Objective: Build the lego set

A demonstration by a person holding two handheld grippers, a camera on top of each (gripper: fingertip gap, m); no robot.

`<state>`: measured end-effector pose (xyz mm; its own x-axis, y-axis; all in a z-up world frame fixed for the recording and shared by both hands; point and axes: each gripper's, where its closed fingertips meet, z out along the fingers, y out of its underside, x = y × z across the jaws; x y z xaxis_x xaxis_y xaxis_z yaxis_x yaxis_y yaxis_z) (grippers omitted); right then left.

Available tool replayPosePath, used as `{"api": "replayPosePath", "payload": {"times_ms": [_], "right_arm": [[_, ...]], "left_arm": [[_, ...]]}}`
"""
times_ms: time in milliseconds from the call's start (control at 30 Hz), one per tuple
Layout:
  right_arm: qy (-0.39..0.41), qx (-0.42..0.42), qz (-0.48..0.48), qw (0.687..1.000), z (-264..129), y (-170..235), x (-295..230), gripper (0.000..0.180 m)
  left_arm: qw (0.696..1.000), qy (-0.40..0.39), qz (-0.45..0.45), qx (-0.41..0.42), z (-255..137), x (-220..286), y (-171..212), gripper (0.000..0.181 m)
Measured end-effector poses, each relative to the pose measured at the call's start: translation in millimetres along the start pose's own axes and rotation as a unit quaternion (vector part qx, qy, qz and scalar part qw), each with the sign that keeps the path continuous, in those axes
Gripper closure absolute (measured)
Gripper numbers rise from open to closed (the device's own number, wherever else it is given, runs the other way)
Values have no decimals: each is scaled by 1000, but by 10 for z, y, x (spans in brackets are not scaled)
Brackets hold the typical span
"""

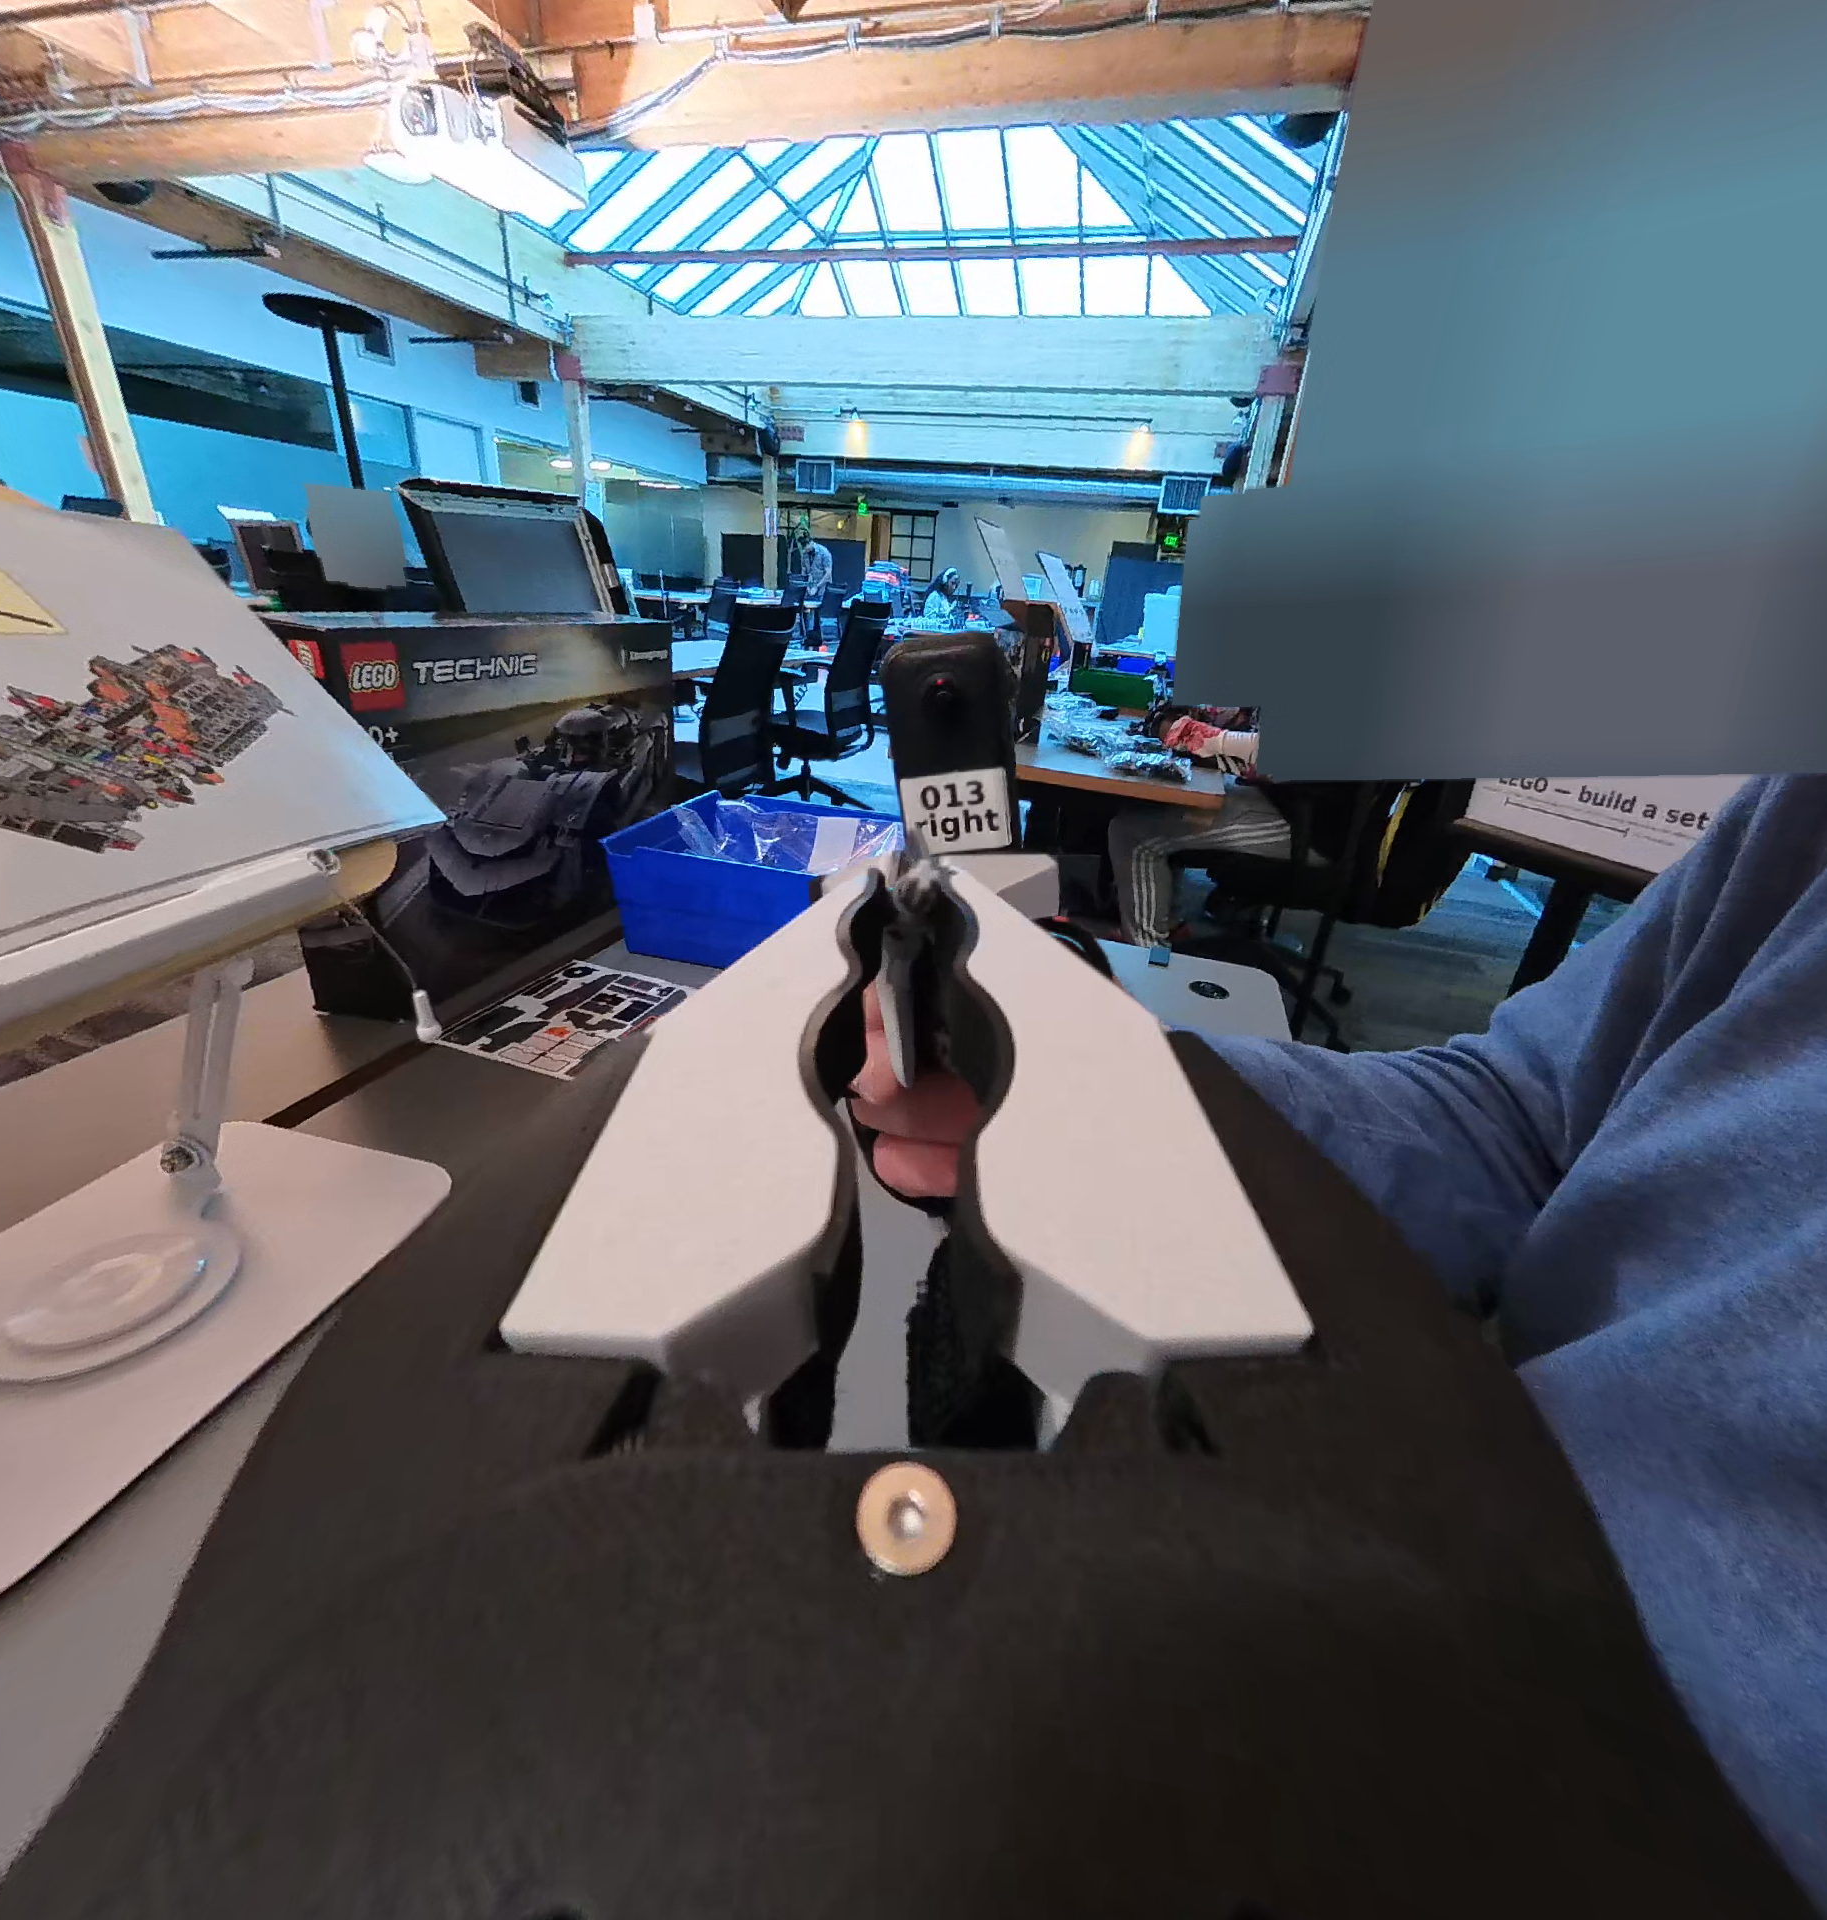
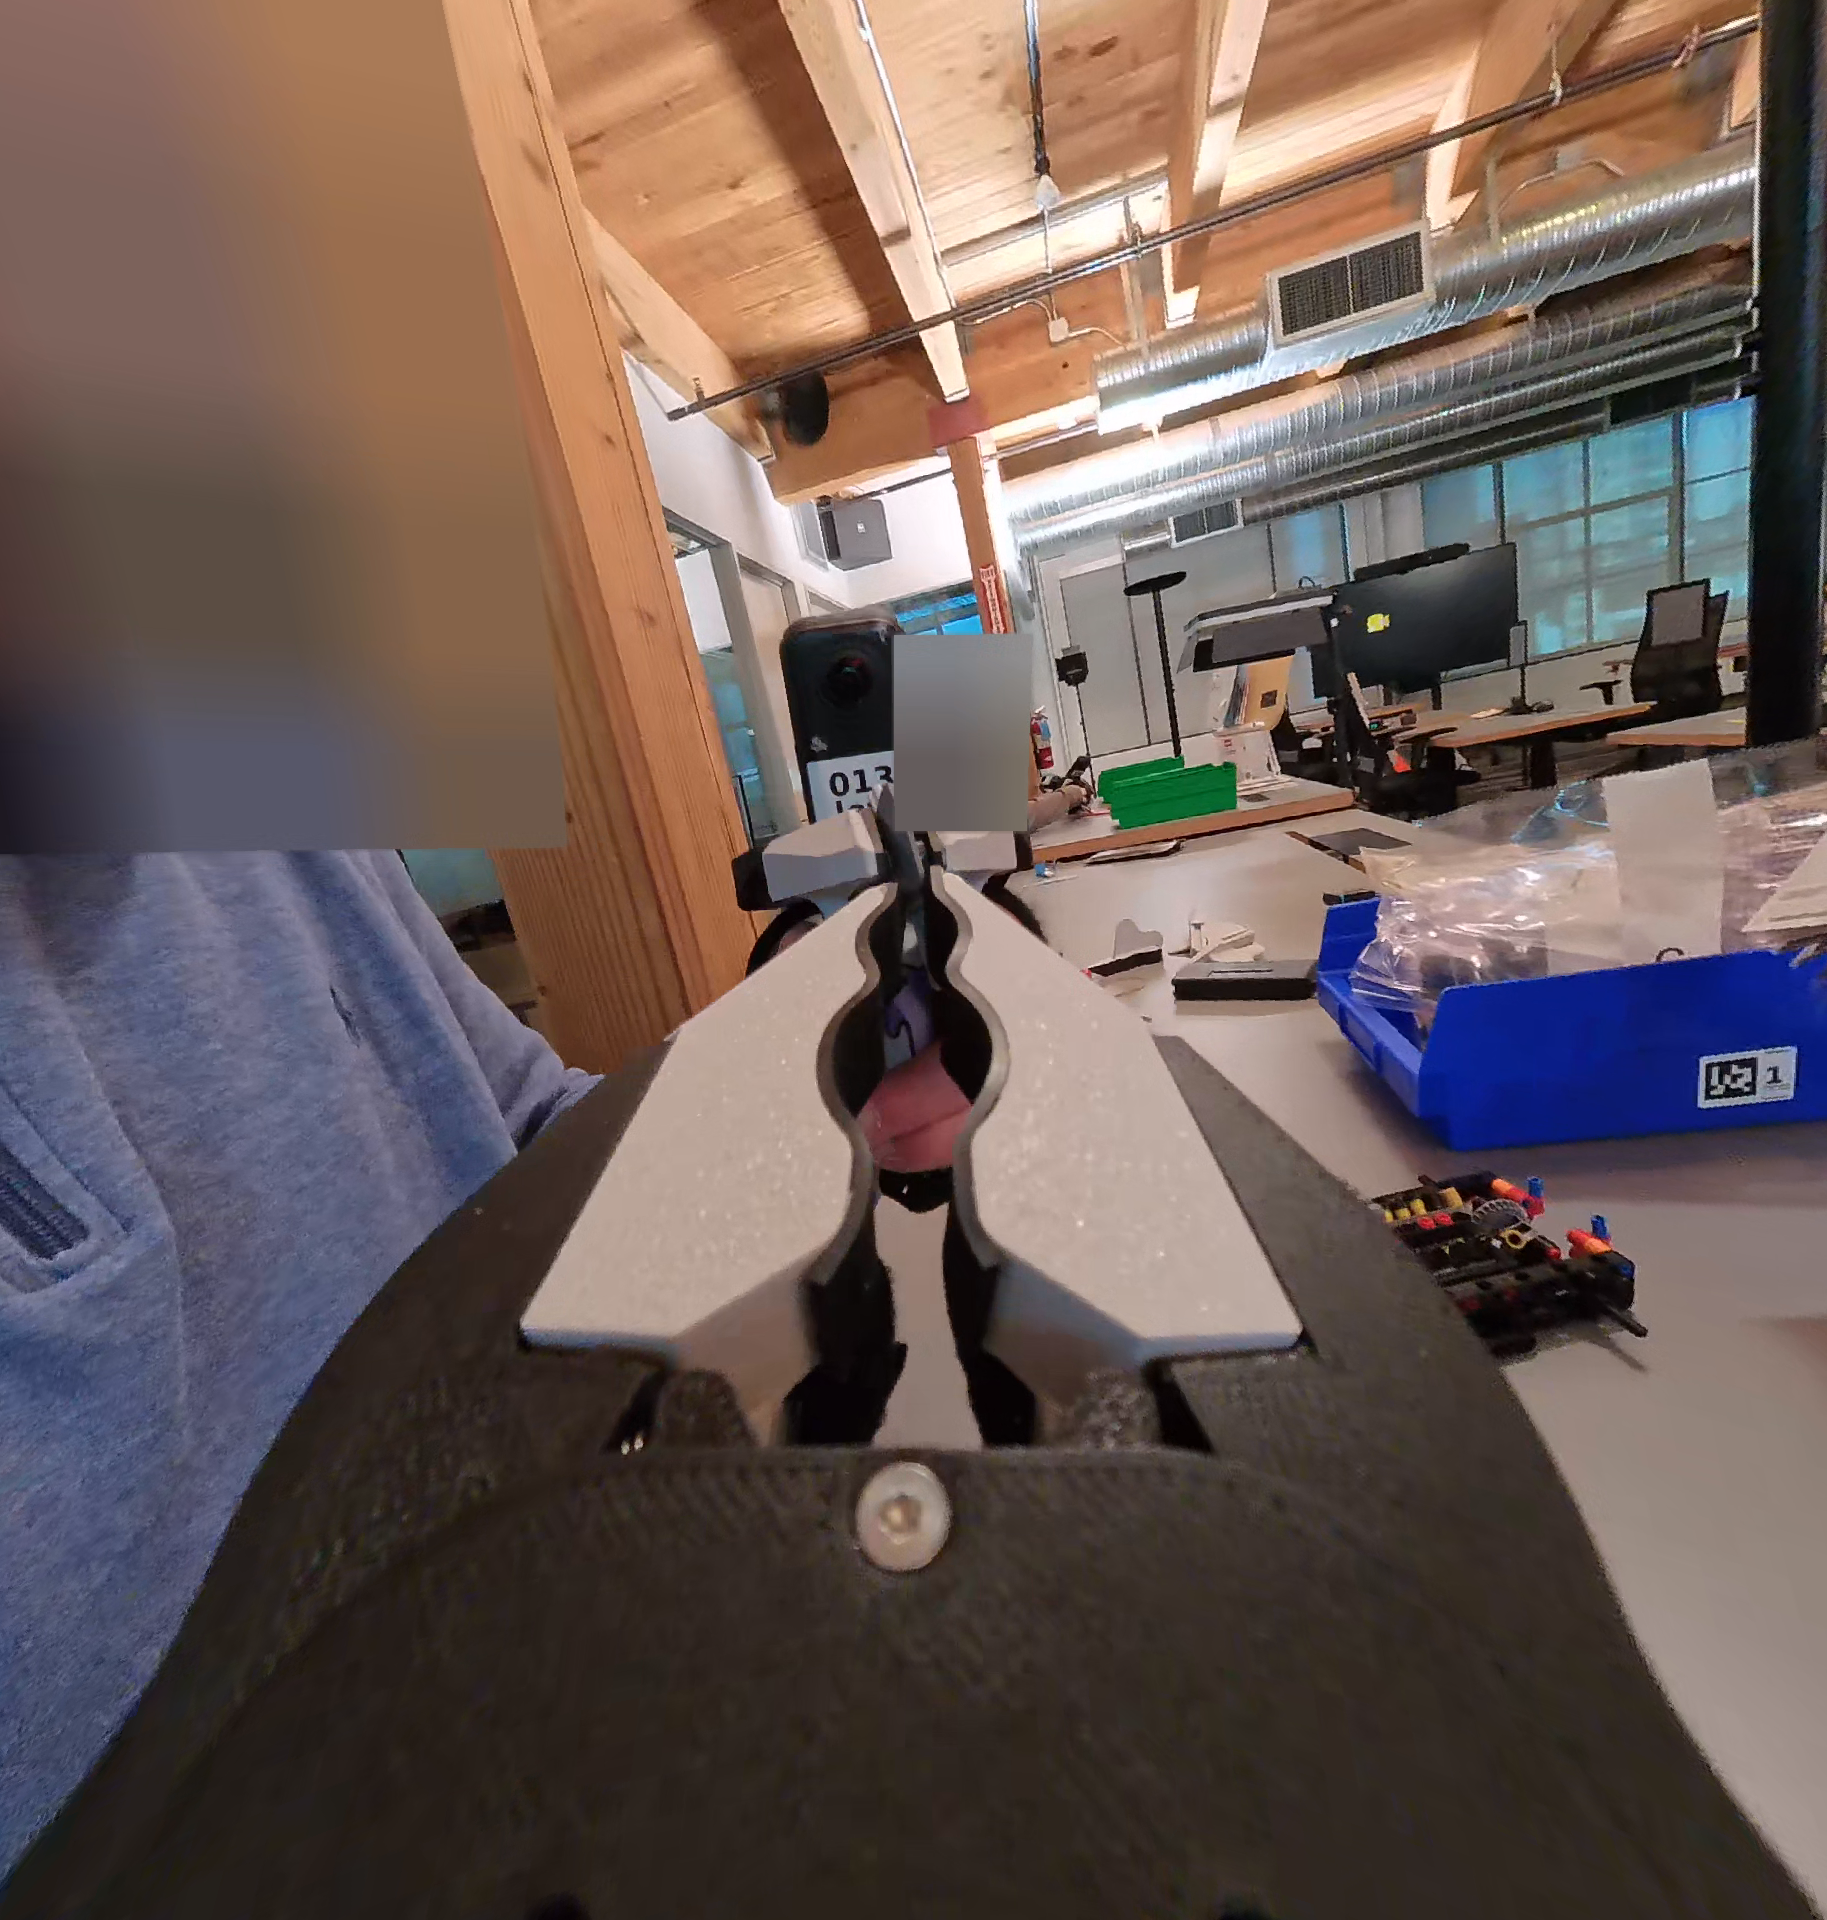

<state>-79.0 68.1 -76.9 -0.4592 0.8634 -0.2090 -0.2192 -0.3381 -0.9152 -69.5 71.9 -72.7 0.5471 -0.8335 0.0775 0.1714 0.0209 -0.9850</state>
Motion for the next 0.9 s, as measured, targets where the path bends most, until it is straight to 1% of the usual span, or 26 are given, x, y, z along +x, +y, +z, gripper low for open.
{"api": "replayPosePath", "payload": {"times_ms": [367, 700, 833, 900], "right_arm": [[14, -38, -1, 999, 78, 94, -9, 180], [27, -48, 11, 998, 147, 130, -13, 180], [29, -56, 15, 998, 179, 154, -23, 179], [36, -75, 11, 996, 183, 181, -15, 178]], "left_arm": [[1000, -10, -1, -12, -129, 4, 42, 174], [999, -10, -31, 7, -284, -3, 7, 175], [999, -2, -39, -6, -320, -1, 13, 176], [999, -2, -35, -25, -330, -9, 37, 176]]}}
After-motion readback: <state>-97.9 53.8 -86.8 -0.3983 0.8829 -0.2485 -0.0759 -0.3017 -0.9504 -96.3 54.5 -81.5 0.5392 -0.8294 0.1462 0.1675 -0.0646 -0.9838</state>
